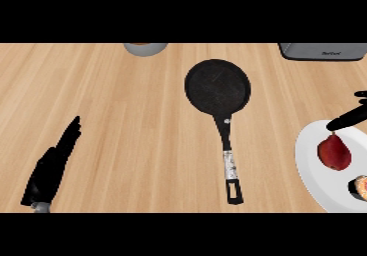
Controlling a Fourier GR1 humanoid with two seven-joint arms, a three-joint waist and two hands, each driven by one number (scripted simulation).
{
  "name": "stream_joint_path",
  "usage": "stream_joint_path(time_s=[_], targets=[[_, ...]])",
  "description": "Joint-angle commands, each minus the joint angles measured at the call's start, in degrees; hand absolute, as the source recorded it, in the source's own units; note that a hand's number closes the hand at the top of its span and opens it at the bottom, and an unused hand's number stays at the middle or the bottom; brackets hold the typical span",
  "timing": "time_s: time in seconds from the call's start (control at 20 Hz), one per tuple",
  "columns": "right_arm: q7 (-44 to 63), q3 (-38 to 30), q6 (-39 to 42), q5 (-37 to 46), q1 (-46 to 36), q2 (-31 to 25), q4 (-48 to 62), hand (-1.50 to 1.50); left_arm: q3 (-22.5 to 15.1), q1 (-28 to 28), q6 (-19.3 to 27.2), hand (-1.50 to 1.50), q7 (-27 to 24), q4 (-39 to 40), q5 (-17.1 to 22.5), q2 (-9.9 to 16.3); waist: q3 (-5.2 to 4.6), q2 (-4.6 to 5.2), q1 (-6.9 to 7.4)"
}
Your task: Pick the pear from the plate and place it in the pan
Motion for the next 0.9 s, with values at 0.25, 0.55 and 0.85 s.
stream_joint_path(time_s=[0.25, 0.55, 0.85], targets=[[11.1, 2.3, 2.8, -0.1, -1.0, 1.5, 1.5, -1.50, 1.6, 0.4, -1.5, 0.00, -1.0, 0.0, -0.3, -0.2, -0.03, -0.22, -0.81], [4.8, 3.8, 2.2, 1.1, 3.6, 3.2, 4.2, -1.50, 0.7, 2.8, -0.6, 0.00, 3.0, -5.5, -2.1, -0.8, 0.04, -0.21, -0.62], [6.5, 3.3, 1.1, 2.1, 0.1, 5.6, 7.1, -1.50, 2.5, 2.5, -2.9, 0.00, -0.8, -1.2, -1.8, -1.5, 0.02, -0.09, -0.35]])
